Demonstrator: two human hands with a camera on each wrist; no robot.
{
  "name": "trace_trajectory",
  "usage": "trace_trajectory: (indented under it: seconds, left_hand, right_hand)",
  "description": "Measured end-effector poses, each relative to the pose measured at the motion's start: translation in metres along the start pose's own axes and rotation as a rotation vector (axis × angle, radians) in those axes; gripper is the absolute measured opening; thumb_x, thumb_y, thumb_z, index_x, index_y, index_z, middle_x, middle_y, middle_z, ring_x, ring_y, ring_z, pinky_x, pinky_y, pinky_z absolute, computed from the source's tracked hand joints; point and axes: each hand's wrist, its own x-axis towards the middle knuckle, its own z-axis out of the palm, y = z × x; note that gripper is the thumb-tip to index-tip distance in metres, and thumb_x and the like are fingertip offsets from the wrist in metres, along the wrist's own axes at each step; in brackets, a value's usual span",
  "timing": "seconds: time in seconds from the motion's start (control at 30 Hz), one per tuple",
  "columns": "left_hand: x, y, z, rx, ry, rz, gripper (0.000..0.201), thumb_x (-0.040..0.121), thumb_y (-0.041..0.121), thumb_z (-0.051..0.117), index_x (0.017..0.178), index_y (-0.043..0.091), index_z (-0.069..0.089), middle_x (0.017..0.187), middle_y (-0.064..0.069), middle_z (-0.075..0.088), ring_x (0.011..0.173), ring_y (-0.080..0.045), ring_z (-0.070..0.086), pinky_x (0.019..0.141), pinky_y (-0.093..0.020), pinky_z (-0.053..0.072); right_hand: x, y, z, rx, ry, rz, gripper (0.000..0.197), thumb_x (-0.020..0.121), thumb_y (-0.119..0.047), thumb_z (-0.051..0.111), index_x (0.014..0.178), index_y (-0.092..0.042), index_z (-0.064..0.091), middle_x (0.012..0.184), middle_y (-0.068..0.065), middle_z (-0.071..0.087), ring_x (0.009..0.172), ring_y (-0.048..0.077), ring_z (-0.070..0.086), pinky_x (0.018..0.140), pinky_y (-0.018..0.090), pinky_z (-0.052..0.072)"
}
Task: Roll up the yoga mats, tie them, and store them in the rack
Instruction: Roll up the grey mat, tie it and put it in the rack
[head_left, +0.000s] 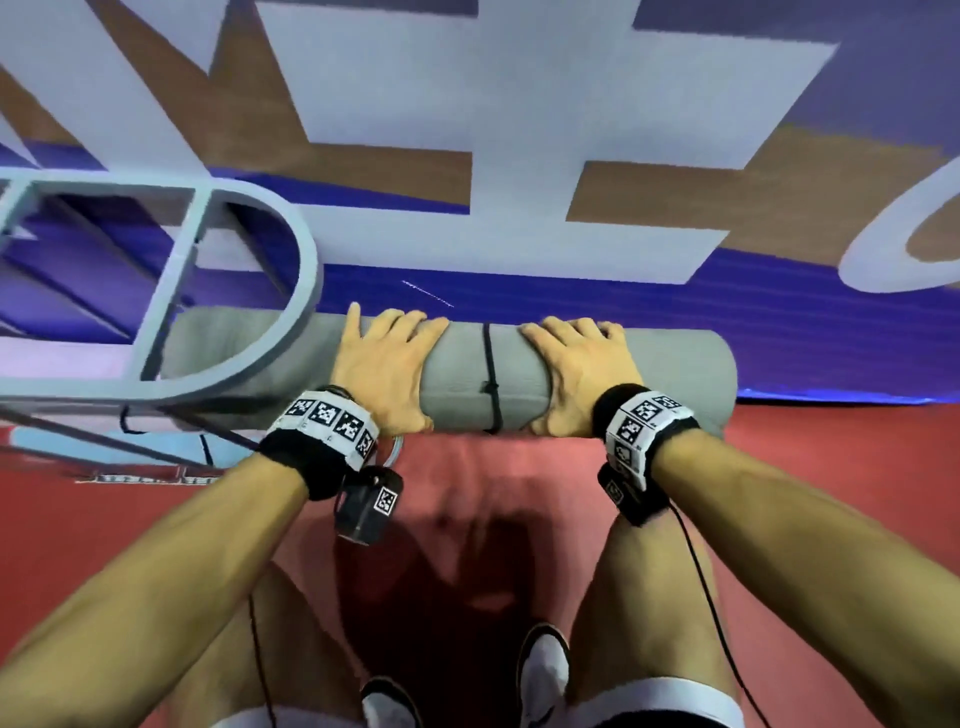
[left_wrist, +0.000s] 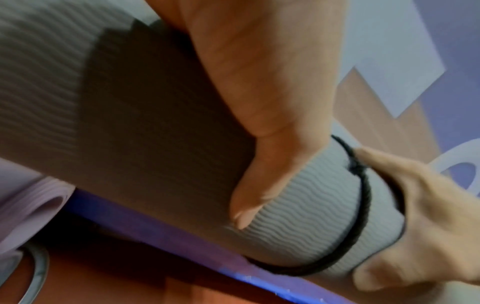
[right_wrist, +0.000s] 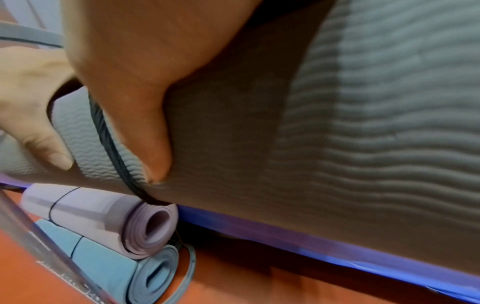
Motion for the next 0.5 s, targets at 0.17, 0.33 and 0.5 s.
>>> trace_trajectory:
  seconds: [0.17,0.33,0.5]
  left_hand:
    - [-0.014,-0.036,0.036,-0.057,-0.056,-0.242,0.122,0.064,0.041,0.079,0.158,0.036,0.002,0.165,-0.005,0.011,0.154,-0.031,0.005,0.118,-0.068,0.006]
    - [-0.026,-0.051,0.072,-0.119,-0.075,-0.405,0.124,0.07,0.046,0.075,0.159,0.032,-0.009,0.167,-0.015,-0.002,0.154,-0.036,-0.004,0.119,-0.068,0.007]
    - [-0.021,-0.054,0.089,-0.133,-0.179,-0.4,0.13,0.067,0.049,0.082,0.158,0.035,-0.01,0.166,-0.015,-0.011,0.152,-0.043,-0.015,0.115,-0.074,-0.001]
  right_hand:
    - [0.052,-0.062,0.031,0.041,0.026,-0.056,0.125,0.042,-0.082,0.074,0.148,-0.032,0.034,0.138,-0.007,0.052,0.122,0.026,0.049,0.103,0.049,0.034]
    - [0.095,-0.154,0.04,0.128,-0.015,-0.08,0.097,0.047,-0.069,0.079,0.129,-0.027,0.049,0.122,-0.006,0.061,0.114,0.026,0.05,0.093,0.047,0.039]
    - [0.102,-0.167,0.064,0.143,-0.062,-0.055,0.105,0.053,-0.069,0.081,0.141,-0.027,0.041,0.128,-0.006,0.055,0.117,0.027,0.048,0.093,0.042,0.039]
